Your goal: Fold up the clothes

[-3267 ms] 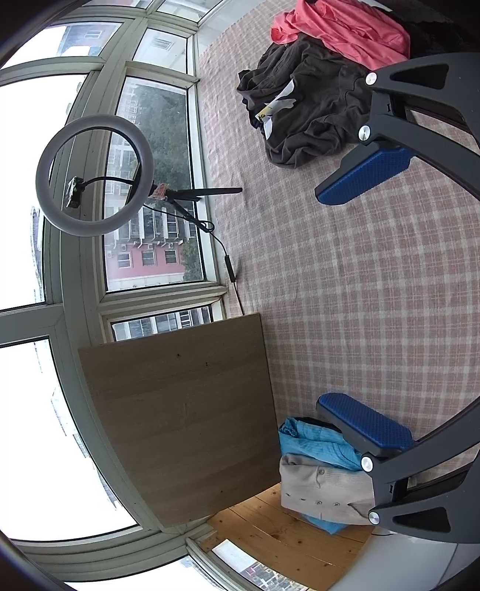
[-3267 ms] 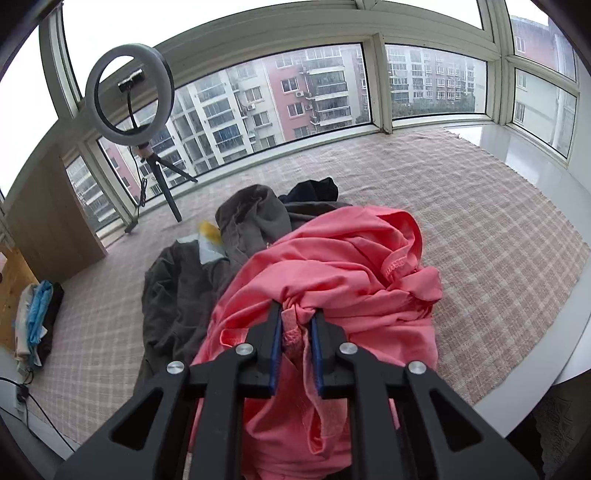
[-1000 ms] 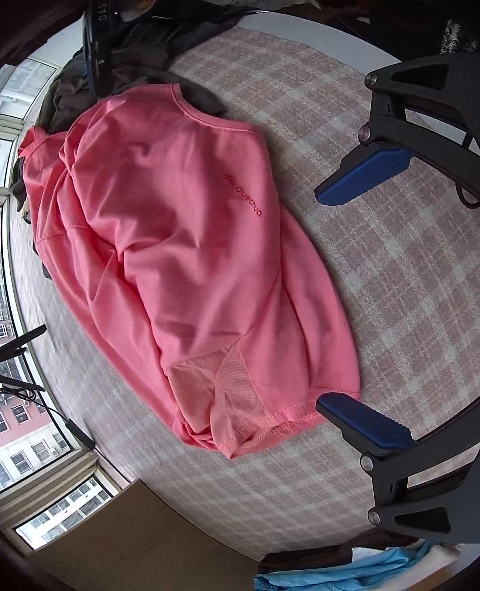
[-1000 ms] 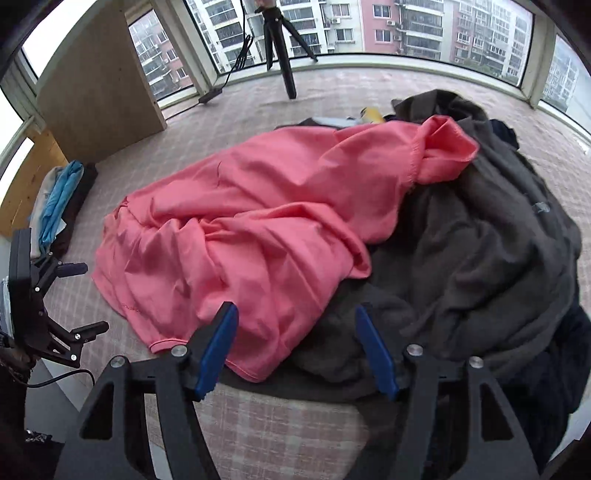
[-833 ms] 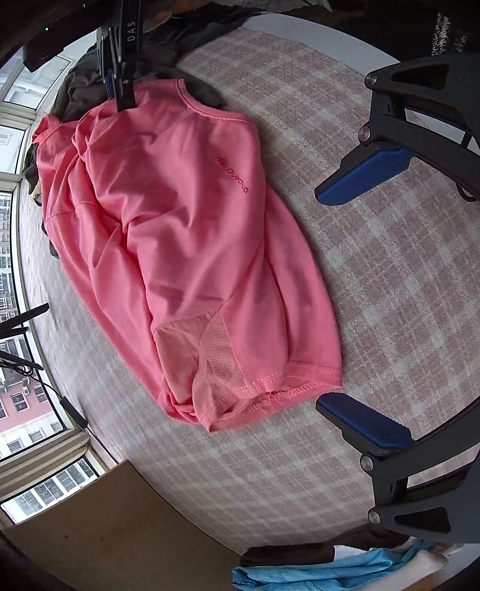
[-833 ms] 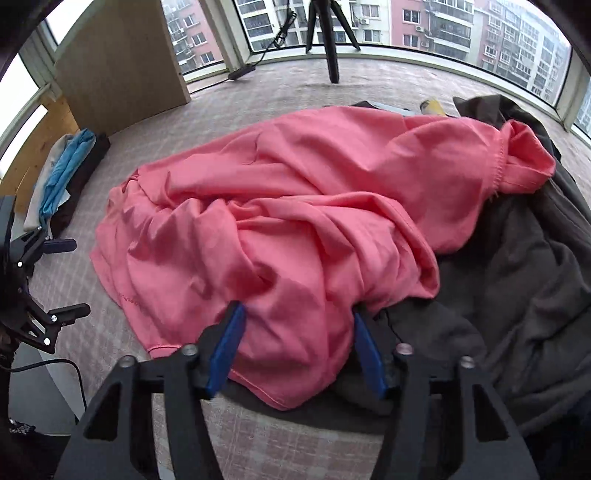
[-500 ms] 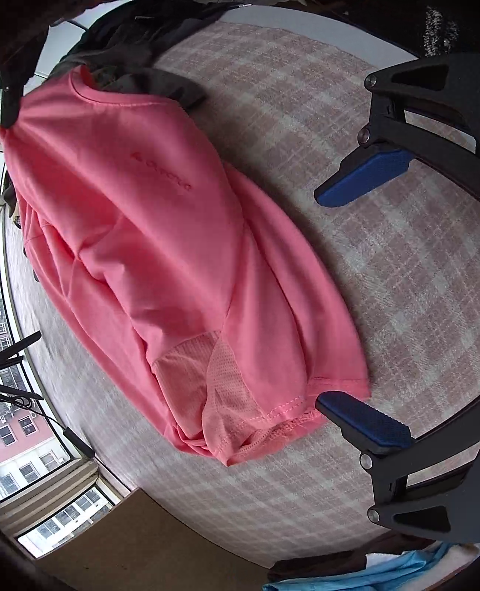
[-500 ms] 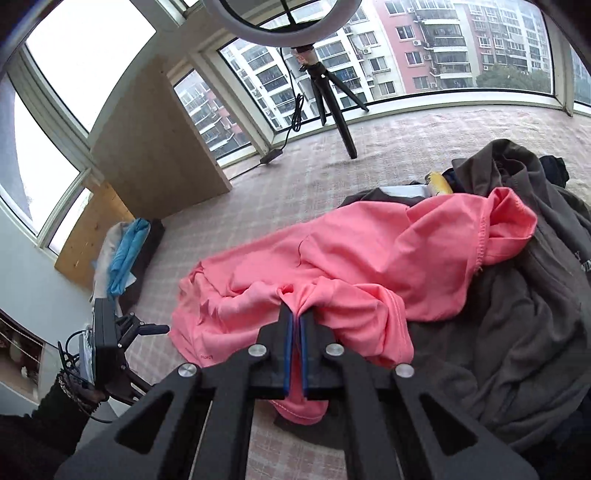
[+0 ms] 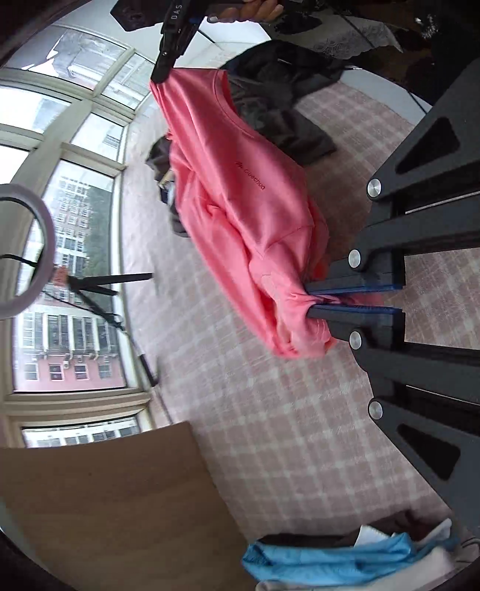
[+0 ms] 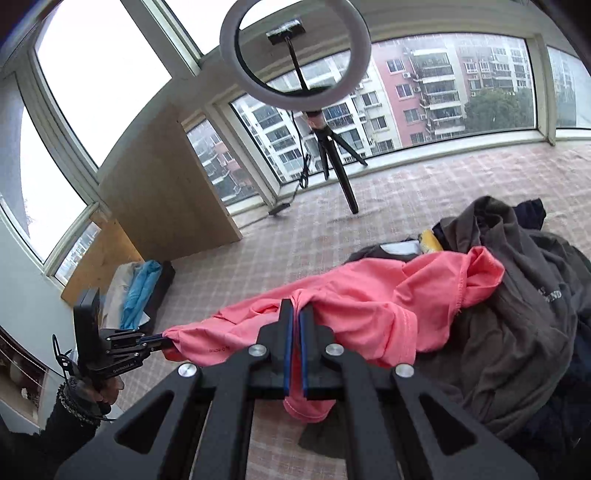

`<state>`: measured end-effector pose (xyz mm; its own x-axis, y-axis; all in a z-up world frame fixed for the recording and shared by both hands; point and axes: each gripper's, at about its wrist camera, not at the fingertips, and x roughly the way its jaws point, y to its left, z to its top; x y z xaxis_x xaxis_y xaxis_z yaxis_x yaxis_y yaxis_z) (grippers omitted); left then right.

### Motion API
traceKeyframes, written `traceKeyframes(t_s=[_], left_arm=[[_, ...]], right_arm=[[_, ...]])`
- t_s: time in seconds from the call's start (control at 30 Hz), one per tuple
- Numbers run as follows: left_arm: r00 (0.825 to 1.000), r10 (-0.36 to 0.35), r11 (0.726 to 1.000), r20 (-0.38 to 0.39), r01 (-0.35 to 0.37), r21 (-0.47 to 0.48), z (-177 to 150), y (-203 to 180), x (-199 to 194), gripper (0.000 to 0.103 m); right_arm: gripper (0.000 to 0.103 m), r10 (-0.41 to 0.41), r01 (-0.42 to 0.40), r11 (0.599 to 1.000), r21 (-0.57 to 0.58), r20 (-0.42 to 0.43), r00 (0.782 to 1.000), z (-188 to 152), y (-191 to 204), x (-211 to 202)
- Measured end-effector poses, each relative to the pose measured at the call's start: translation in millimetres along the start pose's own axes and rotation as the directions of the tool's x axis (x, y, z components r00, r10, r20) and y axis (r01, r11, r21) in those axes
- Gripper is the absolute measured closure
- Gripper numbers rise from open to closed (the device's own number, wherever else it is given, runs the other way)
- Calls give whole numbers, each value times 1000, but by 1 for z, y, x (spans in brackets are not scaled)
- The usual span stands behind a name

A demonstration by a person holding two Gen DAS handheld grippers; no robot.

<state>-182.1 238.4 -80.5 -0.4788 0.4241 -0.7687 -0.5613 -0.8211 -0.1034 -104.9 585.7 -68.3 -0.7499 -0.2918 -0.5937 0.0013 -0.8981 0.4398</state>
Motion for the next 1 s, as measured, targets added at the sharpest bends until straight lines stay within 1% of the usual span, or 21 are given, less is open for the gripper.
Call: traceKeyframes(t_s=[0.03,0.1,0.2,0.3,0.37,0.4,0.43,0.47,0.5,0.53,0.57,0.6,0.63,0.67,0.7,0.73,0.77,0.8,0.87,0.93,1.0], left_arm=[[999,5,1000,47,-5,6,8,5,-20,99],[990,13,1000,140,-16,17,24,14,-61,100],[965,20,998,262,-34,49,39,16,-121,101],[942,16,995,336,-47,83,42,13,-176,102],[926,18,991,377,-67,115,41,13,-192,102],[925,24,989,380,-78,126,41,14,-194,102],[940,34,989,339,-81,126,40,14,-182,102],[959,30,990,281,-67,125,36,17,-164,101],[975,25,991,223,-53,123,32,19,-147,100],[987,14,992,159,-34,119,26,21,-127,100],[996,1,994,87,-11,113,14,21,-103,98],[1000,2,994,18,-4,108,-2,21,-79,97],[999,-1,995,-49,6,99,-18,21,-56,93],[994,-11,997,-111,21,81,-37,21,-35,81],[985,-29,998,-172,40,57,-55,19,-15,74],[971,-62,997,-233,69,22,-74,16,4,64],[952,-93,996,-292,93,-15,-92,13,22,61],[931,-121,993,-344,112,-46,-106,6,37,61],[898,-170,985,-406,150,-79,-125,-9,61,61],[886,-191,981,-423,180,-66,-131,-30,72,61],[882,-181,982,-436,188,-27,-133,-48,83,57]], right_arm=[[100,8,-7,1000,-18,41,999,5,12,-17],[100,25,-18,998,-56,124,992,15,36,-50],[100,64,-35,991,-127,232,971,26,73,-99],[101,110,-46,980,-195,331,937,30,112,-148],[101,109,-17,970,-242,372,922,29,133,-171],[101,109,-2,964,-265,392,914,29,143,-182],[101,63,55,958,-280,395,916,28,149,-181],[100,34,79,951,-298,355,934,28,149,-170],[100,6,85,949,-305,285,959,26,144,-151],[100,-42,106,949,-297,216,975,20,135,-130],[99,-89,128,946,-297,143,986,9,123,-105],[96,-123,138,940,-312,66,990,-4,110,-80],[93,-186,175,933,-315,-4,983,-23,96,-58],[81,-248,213,923,-321,-74,966,-42,82,-37],[67,-308,248,911,-329,-142,941,-64,66,-18],[62,-332,263,912,-314,-189,924,-86,51,-7],[61,-352,277,913,-299,-235,906,-107,35,4],[61,-371,292,913,-284,-281,885,-129,19,14],[61,-325,280,945,-172,-379,866,-157,-11,28],[61,-298,292,953,-79,-420,857,-175,-29,36],[58,-271,278,959,-49,-430,861,-181,-34,44]])
